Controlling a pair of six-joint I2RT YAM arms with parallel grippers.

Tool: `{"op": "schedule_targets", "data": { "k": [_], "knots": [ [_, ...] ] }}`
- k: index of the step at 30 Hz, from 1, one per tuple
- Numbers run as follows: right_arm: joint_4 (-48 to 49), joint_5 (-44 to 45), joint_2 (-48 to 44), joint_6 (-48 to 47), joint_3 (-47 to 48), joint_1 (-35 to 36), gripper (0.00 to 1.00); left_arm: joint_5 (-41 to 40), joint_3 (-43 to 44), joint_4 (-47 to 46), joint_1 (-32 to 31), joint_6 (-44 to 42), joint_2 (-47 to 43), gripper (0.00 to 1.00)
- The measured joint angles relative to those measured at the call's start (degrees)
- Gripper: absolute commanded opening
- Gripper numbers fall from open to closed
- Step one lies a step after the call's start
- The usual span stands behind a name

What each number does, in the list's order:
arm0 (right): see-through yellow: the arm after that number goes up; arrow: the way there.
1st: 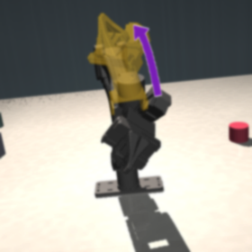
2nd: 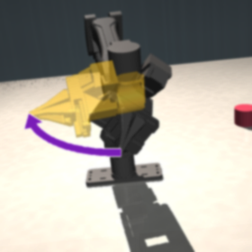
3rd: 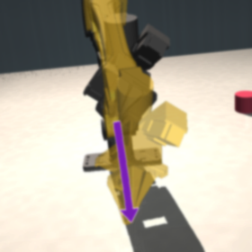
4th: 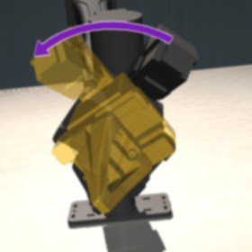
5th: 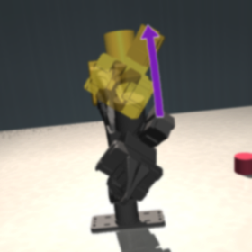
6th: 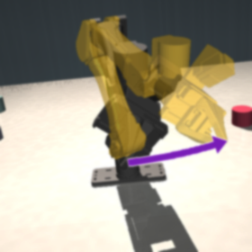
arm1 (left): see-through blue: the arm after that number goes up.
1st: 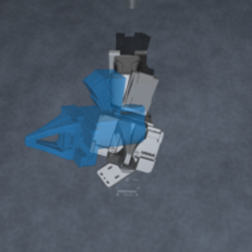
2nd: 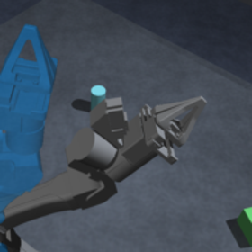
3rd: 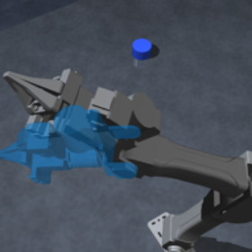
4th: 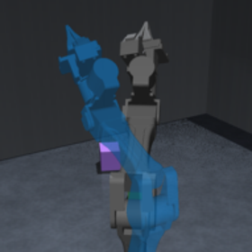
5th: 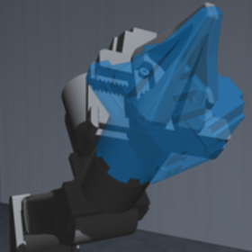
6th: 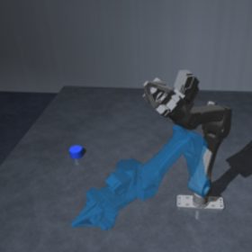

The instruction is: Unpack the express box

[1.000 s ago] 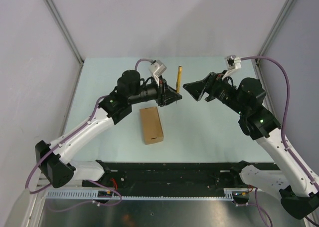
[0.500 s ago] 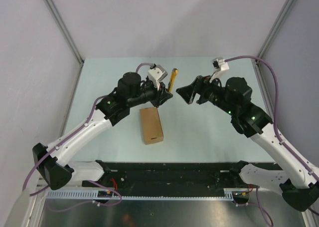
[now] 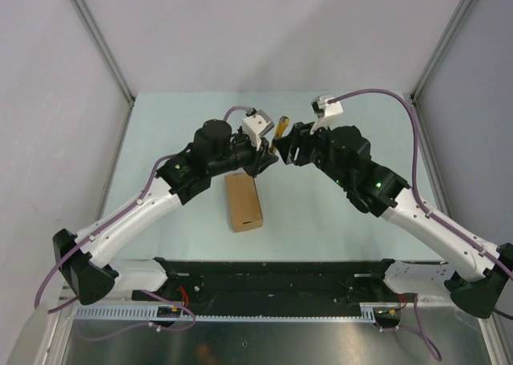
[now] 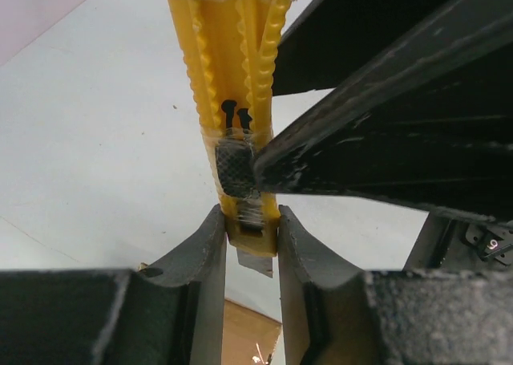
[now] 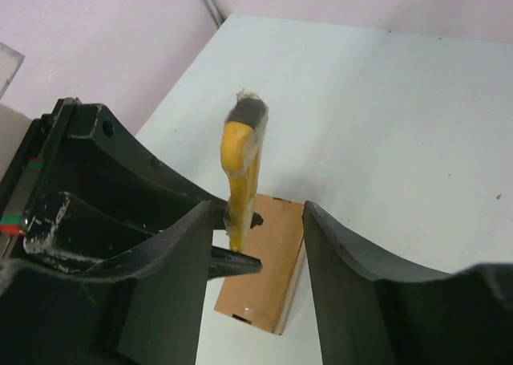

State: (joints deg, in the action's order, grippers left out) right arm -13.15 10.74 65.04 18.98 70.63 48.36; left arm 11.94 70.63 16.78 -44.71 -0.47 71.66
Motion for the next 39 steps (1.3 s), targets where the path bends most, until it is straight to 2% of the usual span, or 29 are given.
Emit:
{"op": "schedule_targets", "data": {
  "k": [9, 14, 19, 21, 23, 25, 29, 31, 32, 35, 39],
  "knots": [
    [4.76, 5.62, 3.23, -0.98, 0.02, 3.08, 0.44, -1.33, 0.0, 0.33, -0.33, 0.04, 0.0, 0.02],
    [5.81, 7.74, 4.61, 0.02, 0.02, 3.34, 0.29, -1.57, 0.0, 0.37, -0.35, 0.07, -0.09, 0.05],
    [7.48, 8.24, 5.27, 2.03, 0.04, 3.72, 0.04, -2.21, 0.0, 0.42, -0.37, 0.15, -0.35, 0.06],
    [7.74, 8.39, 5.29, 2.73, 0.11, 3.72, 0.0, -2.54, 0.0, 0.33, -0.37, 0.17, -0.57, 0.09],
    [7.89, 8.5, 5.29, 3.41, 0.11, 3.72, 0.0, -2.75, 0.0, 0.35, -0.37, 0.17, -0.83, 0.11],
    [7.96, 8.55, 5.29, 3.76, 0.13, 3.78, 0.0, -2.8, 0.0, 0.39, -0.37, 0.2, -0.96, 0.2],
    [7.93, 8.63, 5.27, 4.7, 0.13, 3.78, 0.0, -2.82, 0.0, 0.55, -0.37, 0.59, -1.11, 0.46],
    [7.91, 8.7, 5.25, 4.96, 0.13, 3.8, 0.0, -2.62, 0.0, 0.55, -0.37, 1.11, -1.22, 0.56],
    [7.93, 8.83, 5.25, 4.98, 0.13, 3.78, 0.0, -2.23, 0.0, 0.55, -0.39, 1.62, -1.36, 0.67],
    [7.91, 9.05, 5.18, 5.11, 0.13, 3.74, 0.0, -0.94, 0.35, 0.55, -0.44, 2.73, -1.7, 0.85],
    [7.91, 9.29, 4.48, 5.68, 0.13, 3.61, 0.0, -0.11, 1.2, 0.52, -0.44, 4.0, -2.23, 1.0]
  ]
}}
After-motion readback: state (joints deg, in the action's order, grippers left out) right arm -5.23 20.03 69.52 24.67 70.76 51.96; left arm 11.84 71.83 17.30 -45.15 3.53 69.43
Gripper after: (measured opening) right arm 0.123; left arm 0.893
